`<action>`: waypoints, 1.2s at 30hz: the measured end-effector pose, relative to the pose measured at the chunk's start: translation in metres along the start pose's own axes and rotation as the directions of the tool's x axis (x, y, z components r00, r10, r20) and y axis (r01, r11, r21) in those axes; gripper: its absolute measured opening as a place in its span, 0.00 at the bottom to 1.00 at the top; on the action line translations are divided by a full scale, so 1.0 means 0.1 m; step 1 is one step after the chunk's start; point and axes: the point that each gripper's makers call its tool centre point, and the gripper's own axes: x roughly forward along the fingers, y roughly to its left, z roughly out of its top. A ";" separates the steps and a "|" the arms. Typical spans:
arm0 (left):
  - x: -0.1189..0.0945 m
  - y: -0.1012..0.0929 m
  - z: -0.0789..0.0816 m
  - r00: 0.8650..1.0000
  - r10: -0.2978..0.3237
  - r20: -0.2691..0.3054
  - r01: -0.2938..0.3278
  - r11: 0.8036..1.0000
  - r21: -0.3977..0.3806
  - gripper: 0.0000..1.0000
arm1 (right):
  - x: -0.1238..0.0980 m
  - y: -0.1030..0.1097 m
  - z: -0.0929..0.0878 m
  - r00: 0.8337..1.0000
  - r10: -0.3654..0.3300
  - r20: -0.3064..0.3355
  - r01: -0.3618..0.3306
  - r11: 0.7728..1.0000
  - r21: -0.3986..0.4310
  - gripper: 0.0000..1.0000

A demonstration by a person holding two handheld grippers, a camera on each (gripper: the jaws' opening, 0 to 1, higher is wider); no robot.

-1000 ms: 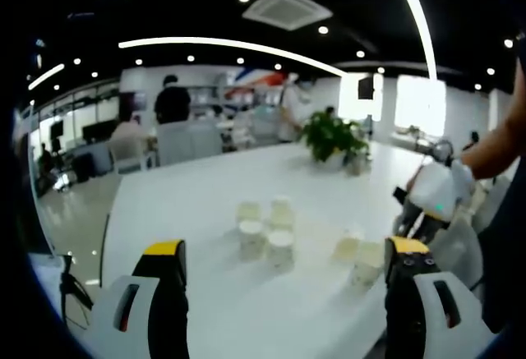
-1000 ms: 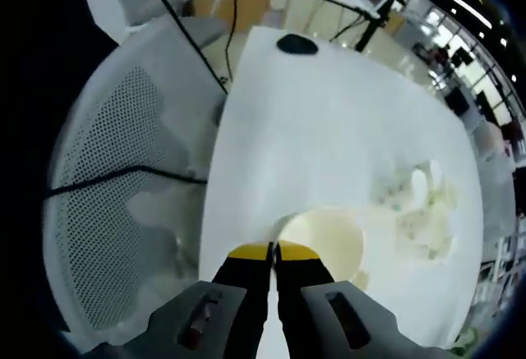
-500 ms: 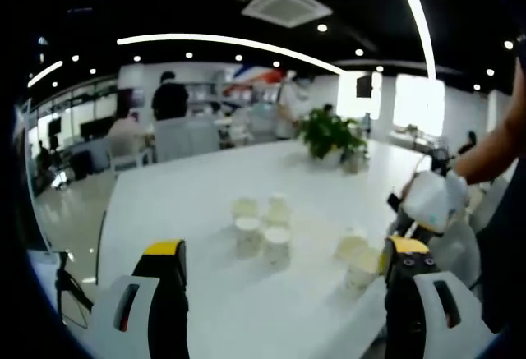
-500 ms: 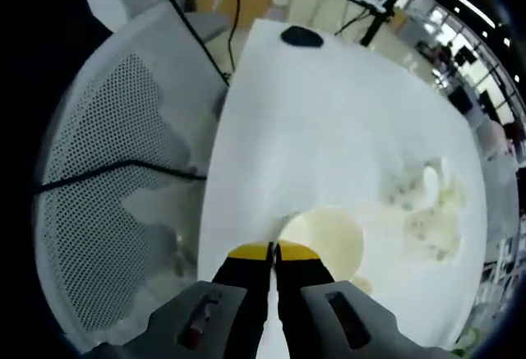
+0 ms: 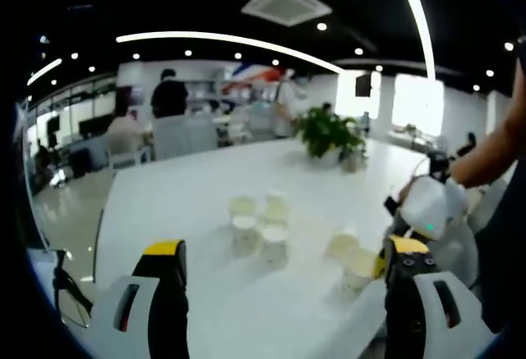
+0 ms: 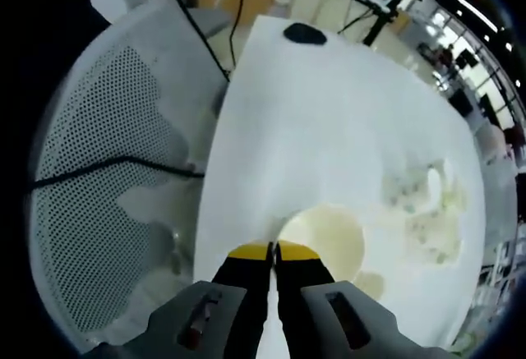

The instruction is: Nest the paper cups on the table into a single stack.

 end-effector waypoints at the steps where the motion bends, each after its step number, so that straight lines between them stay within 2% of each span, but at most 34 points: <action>1: 0.00 0.00 0.00 1.000 0.000 0.001 0.000 1.000 0.000 0.98 | 0.00 0.00 -0.01 1.000 -0.001 -0.003 0.001 1.000 -0.003 0.00; 7: 0.00 0.00 0.01 1.000 0.001 0.001 -0.001 1.000 0.001 0.98 | -0.03 -0.04 0.02 1.000 -0.009 0.019 0.009 1.000 0.007 0.01; 12: 0.01 0.00 0.01 1.000 0.001 0.001 -0.001 1.000 0.000 0.98 | -0.09 -0.03 0.06 0.998 0.013 0.054 -0.013 1.000 0.014 0.12; 16: 0.02 -0.01 0.01 1.000 -0.003 0.002 0.003 1.000 0.002 0.98 | -0.24 -0.07 0.18 0.989 0.031 0.142 -0.042 0.996 0.080 0.22; 19: 0.02 -0.01 0.02 1.000 -0.004 0.007 0.004 1.000 0.011 0.98 | -0.42 -0.20 0.24 0.980 -0.003 0.198 -0.022 0.992 0.125 0.31; 23: 0.02 -0.01 0.07 0.999 -0.004 0.032 0.003 1.000 0.021 0.98 | -0.77 -0.49 0.22 0.955 -0.085 0.283 0.017 0.972 0.235 0.38; 25: 0.03 0.00 0.07 1.000 -0.003 0.028 0.003 1.000 0.025 0.98 | -0.89 -0.59 0.18 0.945 -0.121 0.303 0.037 0.962 0.269 0.40; 28: 0.05 -0.01 0.07 1.000 -0.004 0.029 0.003 0.999 0.032 0.98 | -1.09 -0.74 0.05 0.924 -0.182 0.336 0.069 0.944 0.323 0.40; 30: 0.06 -0.02 0.08 0.999 -0.005 0.032 0.004 0.999 0.031 0.98 | -1.20 -0.81 -0.04 0.909 -0.223 0.353 0.078 0.922 0.380 0.41; 32: 0.07 -0.03 0.08 0.999 -0.008 0.042 0.006 0.999 0.033 0.98 | -1.29 -0.86 -0.14 0.888 -0.266 0.375 0.093 0.903 0.420 0.44; 34: 0.08 -0.06 0.06 0.998 -0.024 0.057 0.024 1.000 0.014 0.98 | -1.36 -0.91 -0.24 0.862 -0.321 0.393 0.111 0.874 0.472 0.44; 36: 0.10 -0.10 0.03 0.997 -0.045 0.062 0.045 0.999 0.003 0.98 | -1.42 -0.94 -0.31 0.828 -0.369 0.421 0.113 0.847 0.520 0.47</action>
